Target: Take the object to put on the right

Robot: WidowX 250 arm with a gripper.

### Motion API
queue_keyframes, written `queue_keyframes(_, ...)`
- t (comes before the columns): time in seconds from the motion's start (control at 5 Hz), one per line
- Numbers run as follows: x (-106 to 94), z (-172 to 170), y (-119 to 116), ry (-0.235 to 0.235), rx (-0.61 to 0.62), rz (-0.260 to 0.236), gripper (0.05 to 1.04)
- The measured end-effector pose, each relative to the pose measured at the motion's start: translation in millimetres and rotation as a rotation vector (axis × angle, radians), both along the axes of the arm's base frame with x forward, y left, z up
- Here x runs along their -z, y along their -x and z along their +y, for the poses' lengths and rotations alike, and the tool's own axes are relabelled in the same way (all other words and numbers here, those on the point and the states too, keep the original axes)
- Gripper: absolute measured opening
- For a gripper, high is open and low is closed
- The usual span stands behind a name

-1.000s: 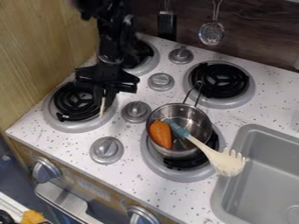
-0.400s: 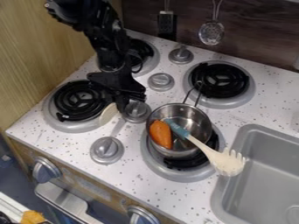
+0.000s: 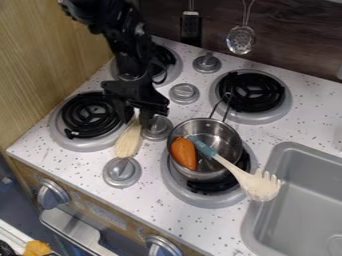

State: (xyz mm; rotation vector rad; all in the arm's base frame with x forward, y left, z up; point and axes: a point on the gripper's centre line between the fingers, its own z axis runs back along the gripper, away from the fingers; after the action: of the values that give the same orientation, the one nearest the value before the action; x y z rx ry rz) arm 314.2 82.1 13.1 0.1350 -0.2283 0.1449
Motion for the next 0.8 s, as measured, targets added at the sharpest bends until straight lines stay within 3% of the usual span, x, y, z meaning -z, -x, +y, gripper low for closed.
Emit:
queue_keyframes(0.2, -0.2, 1, 0, -0.01, -0.017, 0.002, 0.904)
queue_keyframes(0.4, -10.5, 0, -1, -0.013, -0.03, -0.016, 1.003)
queue_keyframes(0.8, -34.3, 10, -22, 0.001, -0.038, -0.049, 1.001)
